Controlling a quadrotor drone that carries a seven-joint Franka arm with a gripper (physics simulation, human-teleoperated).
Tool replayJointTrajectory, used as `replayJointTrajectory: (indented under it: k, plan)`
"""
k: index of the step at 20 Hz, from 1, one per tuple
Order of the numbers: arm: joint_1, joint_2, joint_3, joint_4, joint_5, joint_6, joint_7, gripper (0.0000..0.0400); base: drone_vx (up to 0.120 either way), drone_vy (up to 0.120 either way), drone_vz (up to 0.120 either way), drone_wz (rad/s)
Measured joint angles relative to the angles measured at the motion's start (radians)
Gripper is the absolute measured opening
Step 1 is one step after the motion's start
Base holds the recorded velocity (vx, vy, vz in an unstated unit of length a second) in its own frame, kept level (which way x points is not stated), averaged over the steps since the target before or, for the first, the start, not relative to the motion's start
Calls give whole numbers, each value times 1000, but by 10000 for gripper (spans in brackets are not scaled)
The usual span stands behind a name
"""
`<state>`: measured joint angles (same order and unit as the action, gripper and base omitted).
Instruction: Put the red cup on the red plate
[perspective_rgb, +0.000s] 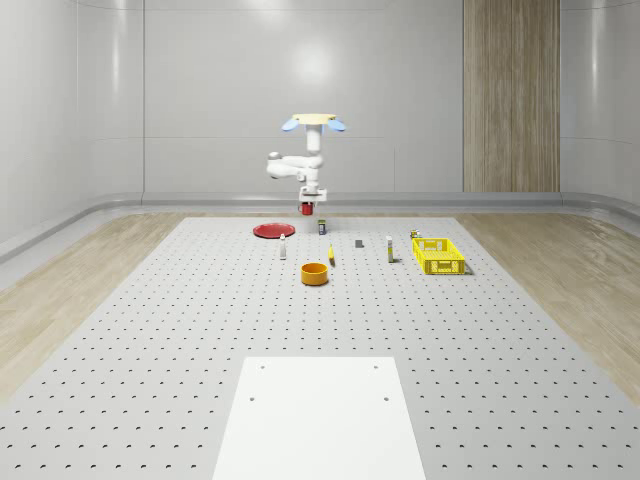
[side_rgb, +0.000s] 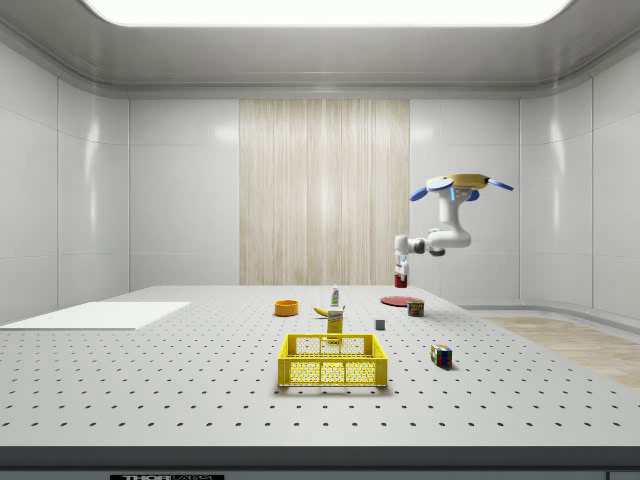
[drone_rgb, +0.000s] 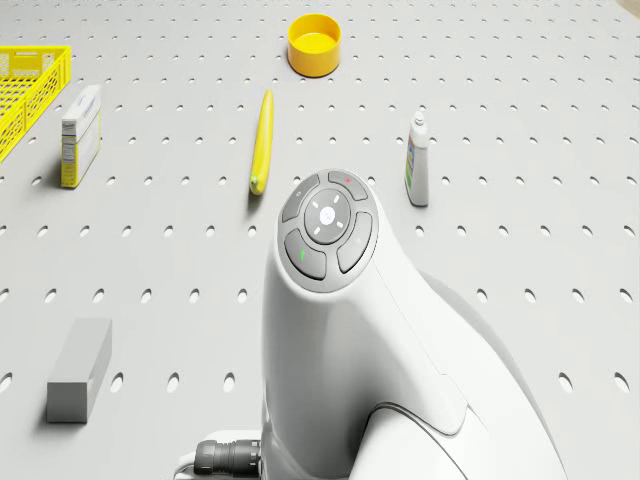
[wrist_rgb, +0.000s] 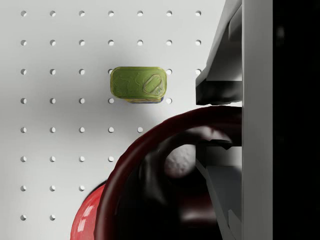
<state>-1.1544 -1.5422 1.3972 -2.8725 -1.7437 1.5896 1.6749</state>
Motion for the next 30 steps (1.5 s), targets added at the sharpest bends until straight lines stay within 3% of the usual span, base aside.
replayJointTrajectory:
  k: [8, 17, 23, 30]
  plan:
    - [-1, -7, 1, 0, 3, 7, 1, 100, -55, -120, -5, 0]
    - [-3, -14, 2, 1, 6, 13, 2, 100, 0, -120, -111, 0]
    - [-3, -18, 2, 1, 7, 17, 3, 100, 0, -120, 0, 0]
    - [-4, -22, 3, 1, 9, 21, 3, 100, -74, -120, -6, 0]
